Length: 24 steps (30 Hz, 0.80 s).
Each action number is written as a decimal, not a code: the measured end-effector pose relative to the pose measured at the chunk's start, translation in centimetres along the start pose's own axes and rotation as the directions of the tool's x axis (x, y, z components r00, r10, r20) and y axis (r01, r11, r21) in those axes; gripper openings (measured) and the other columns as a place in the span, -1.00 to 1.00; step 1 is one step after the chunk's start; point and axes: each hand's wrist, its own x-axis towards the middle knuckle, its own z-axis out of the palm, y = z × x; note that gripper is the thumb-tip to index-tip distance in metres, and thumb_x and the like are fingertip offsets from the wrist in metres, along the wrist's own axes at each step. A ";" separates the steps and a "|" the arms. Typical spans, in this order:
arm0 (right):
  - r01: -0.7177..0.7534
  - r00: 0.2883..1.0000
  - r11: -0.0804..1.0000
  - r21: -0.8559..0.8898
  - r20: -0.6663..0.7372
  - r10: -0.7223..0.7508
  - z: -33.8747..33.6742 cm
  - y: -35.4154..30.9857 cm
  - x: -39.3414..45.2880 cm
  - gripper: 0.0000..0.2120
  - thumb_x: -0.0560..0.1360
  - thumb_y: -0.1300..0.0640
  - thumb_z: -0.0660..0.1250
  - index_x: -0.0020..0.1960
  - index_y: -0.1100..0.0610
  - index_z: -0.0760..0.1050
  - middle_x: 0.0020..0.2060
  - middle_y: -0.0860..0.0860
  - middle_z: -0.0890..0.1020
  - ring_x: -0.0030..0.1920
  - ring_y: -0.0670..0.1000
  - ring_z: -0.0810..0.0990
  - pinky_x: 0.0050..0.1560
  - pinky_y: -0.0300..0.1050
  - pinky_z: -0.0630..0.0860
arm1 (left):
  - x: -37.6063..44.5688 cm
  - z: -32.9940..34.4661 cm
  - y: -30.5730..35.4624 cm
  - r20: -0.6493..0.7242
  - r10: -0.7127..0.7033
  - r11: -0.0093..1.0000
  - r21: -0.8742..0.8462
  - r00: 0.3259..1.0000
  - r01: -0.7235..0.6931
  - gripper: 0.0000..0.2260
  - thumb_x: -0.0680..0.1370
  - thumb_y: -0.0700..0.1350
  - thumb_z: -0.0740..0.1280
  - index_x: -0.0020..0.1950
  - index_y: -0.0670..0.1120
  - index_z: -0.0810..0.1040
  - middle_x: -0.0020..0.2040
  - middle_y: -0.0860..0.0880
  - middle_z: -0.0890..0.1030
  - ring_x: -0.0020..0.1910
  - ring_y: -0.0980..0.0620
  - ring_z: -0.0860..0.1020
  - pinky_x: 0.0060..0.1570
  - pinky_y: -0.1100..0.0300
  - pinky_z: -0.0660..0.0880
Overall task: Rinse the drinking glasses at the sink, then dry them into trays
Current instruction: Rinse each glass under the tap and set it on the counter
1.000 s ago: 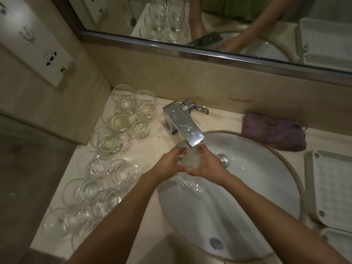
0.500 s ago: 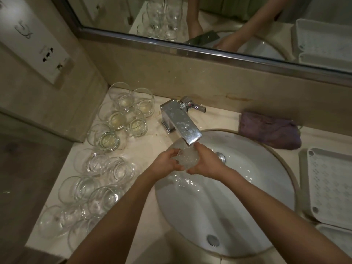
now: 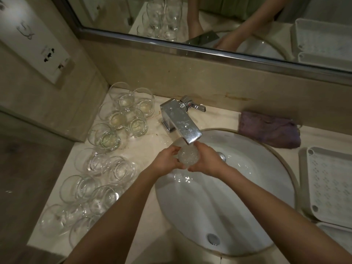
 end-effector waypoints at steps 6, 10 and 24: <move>-0.147 0.988 0.939 0.311 0.098 0.122 -1.6 1.0 0.0 -0.24 0.21 0.20 0.62 0.35 0.09 0.40 0.13 0.01 0.58 0.15 0.05 0.57 0.12 -0.11 0.52 | 0.2 0.8 0.3 -0.041 0.037 0.992 0.119 0.998 -0.032 -0.47 0.40 -0.19 0.51 0.35 -0.13 0.49 0.24 0.00 0.55 0.21 0.06 0.51 0.12 0.30 0.38; -0.140 0.989 0.920 0.367 0.018 0.144 0.2 0.5 -1.0 -0.17 0.23 0.23 0.61 0.41 0.10 0.33 0.16 -0.01 0.52 0.15 0.01 0.52 0.13 -0.14 0.50 | 0.3 -0.3 0.6 -0.009 0.030 0.988 0.151 1.000 -0.029 -0.45 0.37 -0.26 0.53 0.34 -0.13 0.48 0.26 -0.05 0.54 0.18 -0.02 0.55 0.16 0.22 0.44; -0.030 0.990 0.963 0.268 -0.125 0.066 1.2 1.4 -1.9 -0.21 0.24 0.22 0.60 0.37 0.07 0.30 0.09 -0.08 0.50 0.08 -0.06 0.50 -0.01 -0.25 0.43 | 0.1 0.8 -0.9 -0.036 0.059 0.989 0.136 0.998 -0.054 -0.56 0.45 -0.39 0.40 0.31 -0.19 0.49 0.11 -0.12 0.59 -0.06 0.06 0.59 -0.13 0.49 0.43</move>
